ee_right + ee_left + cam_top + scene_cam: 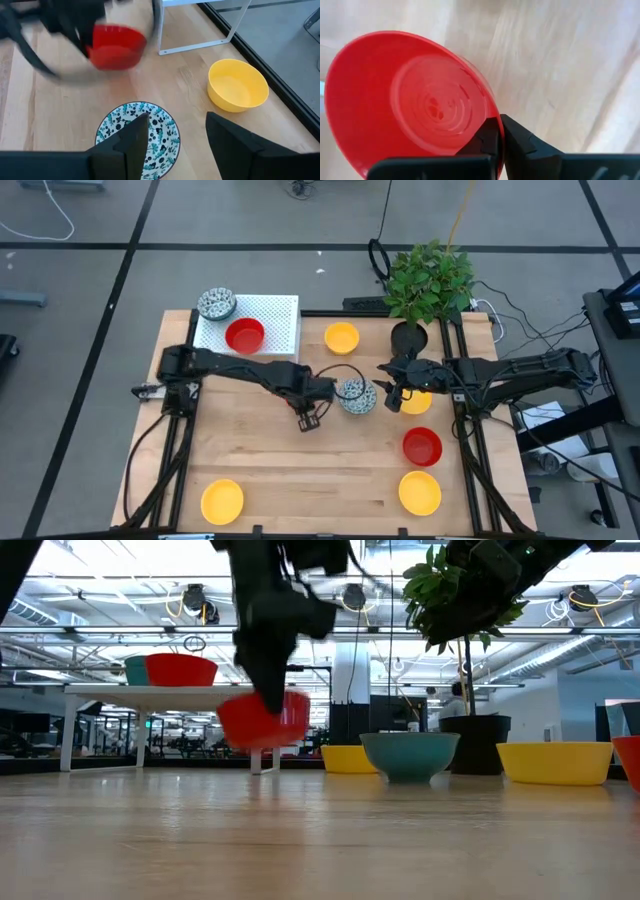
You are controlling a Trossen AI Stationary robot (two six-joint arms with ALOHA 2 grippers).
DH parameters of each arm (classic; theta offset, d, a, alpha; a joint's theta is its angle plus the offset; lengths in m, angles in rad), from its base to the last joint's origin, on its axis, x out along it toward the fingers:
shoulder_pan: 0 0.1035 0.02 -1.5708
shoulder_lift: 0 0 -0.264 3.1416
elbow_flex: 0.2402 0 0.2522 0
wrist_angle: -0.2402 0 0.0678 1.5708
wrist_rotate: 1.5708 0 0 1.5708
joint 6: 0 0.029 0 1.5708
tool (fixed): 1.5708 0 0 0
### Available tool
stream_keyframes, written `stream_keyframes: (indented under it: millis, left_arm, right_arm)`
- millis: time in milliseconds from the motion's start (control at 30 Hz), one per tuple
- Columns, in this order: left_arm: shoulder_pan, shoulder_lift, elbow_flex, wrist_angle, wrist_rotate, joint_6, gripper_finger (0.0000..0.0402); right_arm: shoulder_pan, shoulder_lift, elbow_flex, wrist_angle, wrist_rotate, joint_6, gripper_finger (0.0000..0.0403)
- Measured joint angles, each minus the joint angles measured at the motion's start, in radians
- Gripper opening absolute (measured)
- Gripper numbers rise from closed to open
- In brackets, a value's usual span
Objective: Pick & Place Mini bowls
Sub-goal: Stack the top red bowl on top of the red bowl on the shelf
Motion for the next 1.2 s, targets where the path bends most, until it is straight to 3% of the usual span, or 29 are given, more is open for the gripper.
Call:
stream_keyframes:
  millis: [133, 300, 400, 600, 833, 1200]
  left_arm:
    - [-0.004, -0.127, 0.0, 0.012, -0.116, 0.001, 0.0006]
    - [0.006, -0.288, 0.0, 0.01, -0.35, 0.045, 0.0006]
    - [0.042, -0.371, 0.0, -0.001, -0.41, 0.05, 0.0006]
    - [0.167, -0.455, 0.001, -0.148, -0.414, 0.024, 0.0008]
    - [0.285, -0.448, 0.001, -0.344, -0.374, 0.013, 0.0016]
    - [0.375, -0.442, 0.0, -0.402, -0.279, 0.03, 0.0016]
  right_arm:
    - [0.0, 0.0, 0.0, 0.001, 0.0, 0.0, 0.0187]
    - [0.0, 0.0, 0.0, 0.002, 0.001, 0.0, 0.0187]
    - [0.0, 0.0, 0.0, 0.002, 0.002, -0.001, 0.0187]
    - [0.0, 0.0, 0.0, 0.002, 0.002, -0.003, 0.0187]
    - [0.0, 0.0, 0.0, 0.001, 0.004, -0.001, 0.0187]
    - [0.0, 0.0, 0.0, 0.001, 0.006, -0.004, 0.0187]
